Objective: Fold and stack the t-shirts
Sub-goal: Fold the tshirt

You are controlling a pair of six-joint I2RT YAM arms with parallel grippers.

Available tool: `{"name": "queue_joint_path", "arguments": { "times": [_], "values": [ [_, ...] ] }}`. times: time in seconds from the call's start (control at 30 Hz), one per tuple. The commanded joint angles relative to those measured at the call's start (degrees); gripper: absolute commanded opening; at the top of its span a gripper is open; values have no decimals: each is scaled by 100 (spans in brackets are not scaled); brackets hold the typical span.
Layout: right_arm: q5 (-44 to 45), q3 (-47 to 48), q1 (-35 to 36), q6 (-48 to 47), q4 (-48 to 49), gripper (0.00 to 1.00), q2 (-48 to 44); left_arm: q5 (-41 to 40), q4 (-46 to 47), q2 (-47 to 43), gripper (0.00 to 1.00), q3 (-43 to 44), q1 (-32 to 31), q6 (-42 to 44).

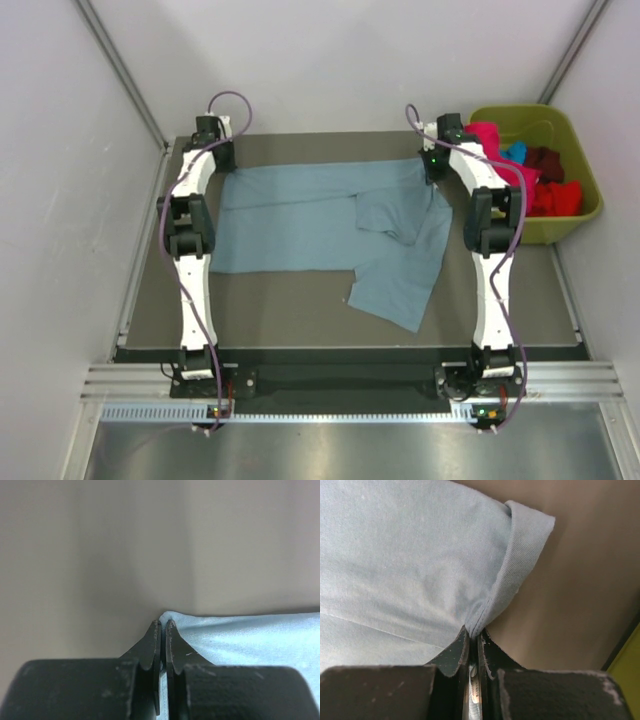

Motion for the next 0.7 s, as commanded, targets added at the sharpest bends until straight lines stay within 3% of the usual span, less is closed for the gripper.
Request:
{"name": "queue_joint_path", "arguments": {
  "times": [0.0,0.43,0.5,0.53,0.6,0.63,0.67],
  "values": [
    [273,140,43,-48,383,0,322,-264,416,216,0,167,6,52],
    [202,219,175,-92,479,0,173,-220,487,269,0,290,-153,-10],
    [220,158,175,-92,462,3,129,-273,434,216,10,211,-161,-10],
    [246,123,183,-127,418,20,77,-343,425,147,32,185,-161,-1],
    [308,-78,192,-189,409,39,-46,-640,381,41,49,54,-179,-1],
    [378,-158,192,-206,418,57,-195,-720,372,-81,55,9,-179,60],
    [387,-228,192,-215,418,61,-283,-834,355,-161,57,-43,-170,104]
  ]
}}
